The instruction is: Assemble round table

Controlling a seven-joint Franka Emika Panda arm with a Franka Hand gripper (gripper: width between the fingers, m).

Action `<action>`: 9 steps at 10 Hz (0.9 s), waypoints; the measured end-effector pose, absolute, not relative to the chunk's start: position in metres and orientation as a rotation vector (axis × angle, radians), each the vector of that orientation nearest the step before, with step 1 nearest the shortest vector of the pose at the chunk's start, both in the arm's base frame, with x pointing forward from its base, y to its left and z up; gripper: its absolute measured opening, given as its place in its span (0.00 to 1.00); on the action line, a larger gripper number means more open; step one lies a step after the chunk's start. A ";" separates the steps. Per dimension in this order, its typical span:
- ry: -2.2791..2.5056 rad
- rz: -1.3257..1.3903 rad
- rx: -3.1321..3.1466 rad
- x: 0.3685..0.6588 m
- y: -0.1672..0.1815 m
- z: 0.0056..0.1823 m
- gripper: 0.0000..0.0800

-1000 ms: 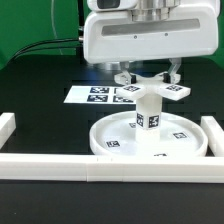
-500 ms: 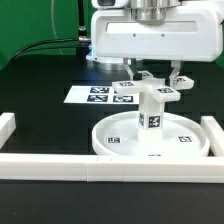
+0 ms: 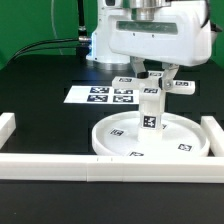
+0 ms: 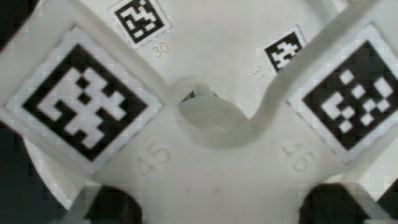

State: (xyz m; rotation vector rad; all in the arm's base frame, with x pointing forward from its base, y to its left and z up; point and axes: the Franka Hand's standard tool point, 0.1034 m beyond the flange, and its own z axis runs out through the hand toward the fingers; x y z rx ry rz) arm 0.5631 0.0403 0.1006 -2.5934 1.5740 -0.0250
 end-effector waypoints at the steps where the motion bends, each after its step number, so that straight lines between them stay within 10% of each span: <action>1: 1.665 -0.021 -2.533 0.563 0.040 0.101 0.55; 4: 1.695 0.004 -2.506 0.562 0.042 0.103 0.77; 7: 1.612 0.013 -2.526 0.565 0.039 0.139 0.81; 9: 1.614 0.024 -2.537 0.562 0.040 0.130 0.81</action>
Offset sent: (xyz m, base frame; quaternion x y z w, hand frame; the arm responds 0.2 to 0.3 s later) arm 0.0000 0.0000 0.0000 0.0000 0.0000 0.0000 1.0000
